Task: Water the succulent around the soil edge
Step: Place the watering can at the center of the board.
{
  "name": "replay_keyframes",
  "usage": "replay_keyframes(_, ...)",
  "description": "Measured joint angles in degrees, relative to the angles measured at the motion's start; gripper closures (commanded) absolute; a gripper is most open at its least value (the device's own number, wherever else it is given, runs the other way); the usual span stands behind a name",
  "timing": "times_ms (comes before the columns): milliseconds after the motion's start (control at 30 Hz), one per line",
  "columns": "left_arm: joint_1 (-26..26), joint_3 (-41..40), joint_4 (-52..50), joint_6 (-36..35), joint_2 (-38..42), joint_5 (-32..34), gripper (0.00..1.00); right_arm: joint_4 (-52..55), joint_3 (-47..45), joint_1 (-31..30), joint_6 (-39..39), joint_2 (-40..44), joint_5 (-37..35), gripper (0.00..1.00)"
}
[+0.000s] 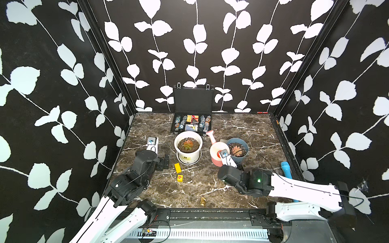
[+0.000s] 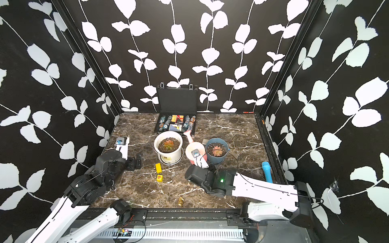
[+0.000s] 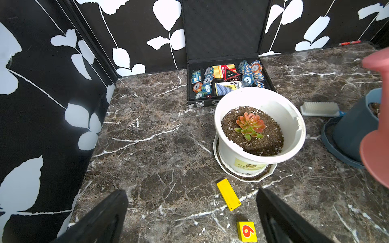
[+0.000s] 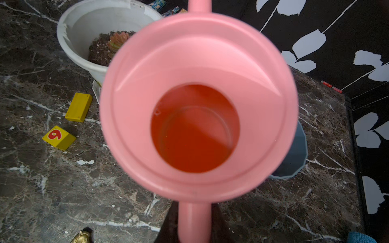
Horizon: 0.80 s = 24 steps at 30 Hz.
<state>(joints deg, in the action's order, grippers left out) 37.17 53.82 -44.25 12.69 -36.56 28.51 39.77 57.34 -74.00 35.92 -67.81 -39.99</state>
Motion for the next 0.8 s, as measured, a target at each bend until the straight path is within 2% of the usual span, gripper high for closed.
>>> replay_keyframes(267, -0.3, 0.0, 0.1, 0.0, 0.0, -1.7, 0.01, -4.0, -4.8, -1.0, 5.3, -3.0, 0.6, 1.0)
replay_keyframes(800, -0.4, 0.0, 0.9, 0.0, -1.1, -4.3, 0.01, -8.0, -6.9, -1.3, 16.7, -11.0, 5.9, 1.0)
